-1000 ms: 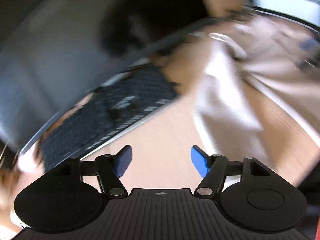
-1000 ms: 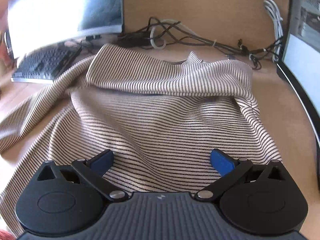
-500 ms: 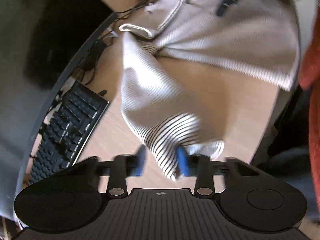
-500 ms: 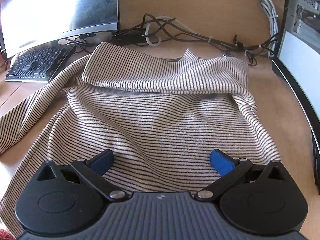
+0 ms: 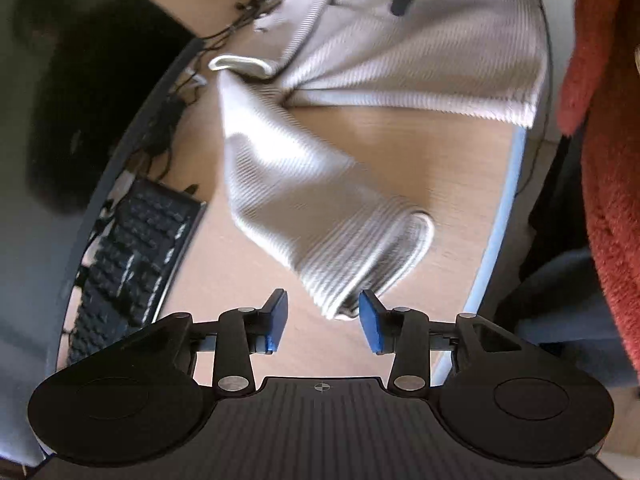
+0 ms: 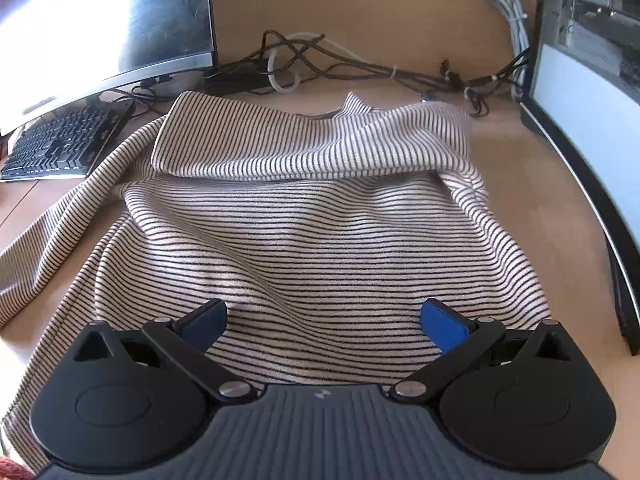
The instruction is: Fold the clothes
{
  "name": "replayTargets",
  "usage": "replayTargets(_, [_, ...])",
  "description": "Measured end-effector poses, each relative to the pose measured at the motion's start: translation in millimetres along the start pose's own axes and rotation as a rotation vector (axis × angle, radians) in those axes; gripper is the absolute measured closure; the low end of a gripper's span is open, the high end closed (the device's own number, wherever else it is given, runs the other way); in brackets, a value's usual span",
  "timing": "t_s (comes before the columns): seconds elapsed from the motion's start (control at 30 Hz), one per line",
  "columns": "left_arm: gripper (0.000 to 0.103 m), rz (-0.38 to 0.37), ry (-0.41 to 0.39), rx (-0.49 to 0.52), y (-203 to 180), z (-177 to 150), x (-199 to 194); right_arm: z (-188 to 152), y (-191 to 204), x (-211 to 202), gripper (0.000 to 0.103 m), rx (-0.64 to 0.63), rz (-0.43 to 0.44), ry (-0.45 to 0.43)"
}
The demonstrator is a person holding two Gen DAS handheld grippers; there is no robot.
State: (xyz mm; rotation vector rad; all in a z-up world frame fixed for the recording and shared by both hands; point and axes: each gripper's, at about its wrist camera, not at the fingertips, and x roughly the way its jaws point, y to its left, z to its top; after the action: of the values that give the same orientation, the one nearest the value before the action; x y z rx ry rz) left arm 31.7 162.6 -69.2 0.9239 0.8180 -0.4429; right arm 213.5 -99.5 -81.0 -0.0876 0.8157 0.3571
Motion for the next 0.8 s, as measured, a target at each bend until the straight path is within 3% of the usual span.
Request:
replayTargets(0.13, [0.058,0.028,-0.032,0.02,-6,10,7,-2,3,-2,0.0,-0.009,0.001,0.001])
replayTargets(0.17, [0.077,0.027,-0.038,-0.024,-1,14,6,-2,3,-3,0.0,-0.008,0.001,0.0])
replayTargets(0.2, [0.084,0.026,-0.044,-0.07,5,18,5,-3,2,-4,0.0,-0.004,0.0,-0.003])
replayTargets(0.37, [0.095,-0.031,-0.154,-0.532,70,45,-12,11,6,-27,0.003,0.012,0.018,-0.08])
replayTargets(0.47, [0.095,-0.053,-0.248,-0.749,100,59,-20,34,15,-51,0.036,0.033,0.107,-0.152])
replayTargets(0.5, [0.095,-0.062,-0.277,-0.809,108,64,-22,40,20,-55,0.059,0.035,0.133,-0.16])
replayTargets(0.53, [0.095,-0.07,-0.294,-0.852,114,68,-22,45,27,-56,0.07,0.032,0.155,-0.156])
replayTargets(0.67, [0.095,-0.059,-0.337,-0.936,122,86,-19,63,55,-59,0.067,0.019,0.245,-0.137])
replayTargets(0.7, [0.095,-0.067,-0.344,-0.947,121,90,-18,67,62,-60,0.061,0.016,0.267,-0.133])
replayTargets(0.8, [0.095,-0.076,-0.359,-0.951,111,98,-18,81,83,-62,0.054,0.007,0.334,-0.118])
